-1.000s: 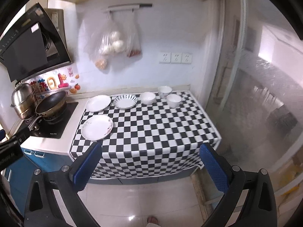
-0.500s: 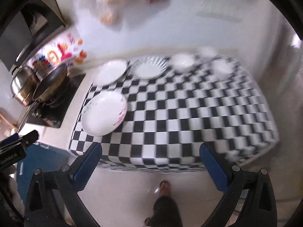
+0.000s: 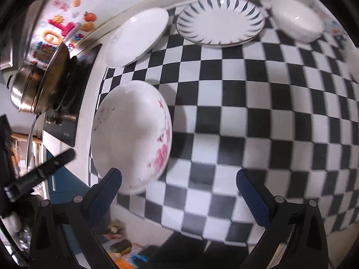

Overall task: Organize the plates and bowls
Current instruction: 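Reach both grippers to the pink-flower plate and grasp its rim, then lift the pink-flower plate with both grippers and set it down nearer the stove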

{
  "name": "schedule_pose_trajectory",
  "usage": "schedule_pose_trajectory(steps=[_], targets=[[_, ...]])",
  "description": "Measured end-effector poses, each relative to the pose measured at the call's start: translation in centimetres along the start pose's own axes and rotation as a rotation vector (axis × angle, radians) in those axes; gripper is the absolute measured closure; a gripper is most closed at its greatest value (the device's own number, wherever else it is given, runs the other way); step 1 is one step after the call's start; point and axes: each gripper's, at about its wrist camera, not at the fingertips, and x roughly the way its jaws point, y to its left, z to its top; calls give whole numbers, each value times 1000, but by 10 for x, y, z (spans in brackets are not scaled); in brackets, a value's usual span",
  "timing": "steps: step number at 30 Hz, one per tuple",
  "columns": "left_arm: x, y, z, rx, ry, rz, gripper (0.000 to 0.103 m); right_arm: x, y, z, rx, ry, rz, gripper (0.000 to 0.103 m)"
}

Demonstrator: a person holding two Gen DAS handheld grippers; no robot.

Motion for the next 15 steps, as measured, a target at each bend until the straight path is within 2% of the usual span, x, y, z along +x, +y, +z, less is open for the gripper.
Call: schedule_pose_trajectory(steps=[6, 7, 11, 13, 14, 15], targets=[[44, 10, 34, 34, 85, -18, 51, 54, 6, 40, 45, 105, 18, 4], [45, 10, 38, 50, 66, -11, 51, 64, 8, 45, 53, 125, 18, 7], [59, 15, 48, 111, 118, -22, 51, 92, 15, 50, 87, 204, 26, 21], [65, 17, 48, 141, 131, -17, 51, 97, 19, 48, 92, 221, 16, 25], [70, 20, 48, 150, 146, -34, 53, 98, 21, 48, 87, 220, 12, 30], [73, 20, 47, 153, 157, -51, 62, 102, 25, 49, 91, 234, 21, 34]])
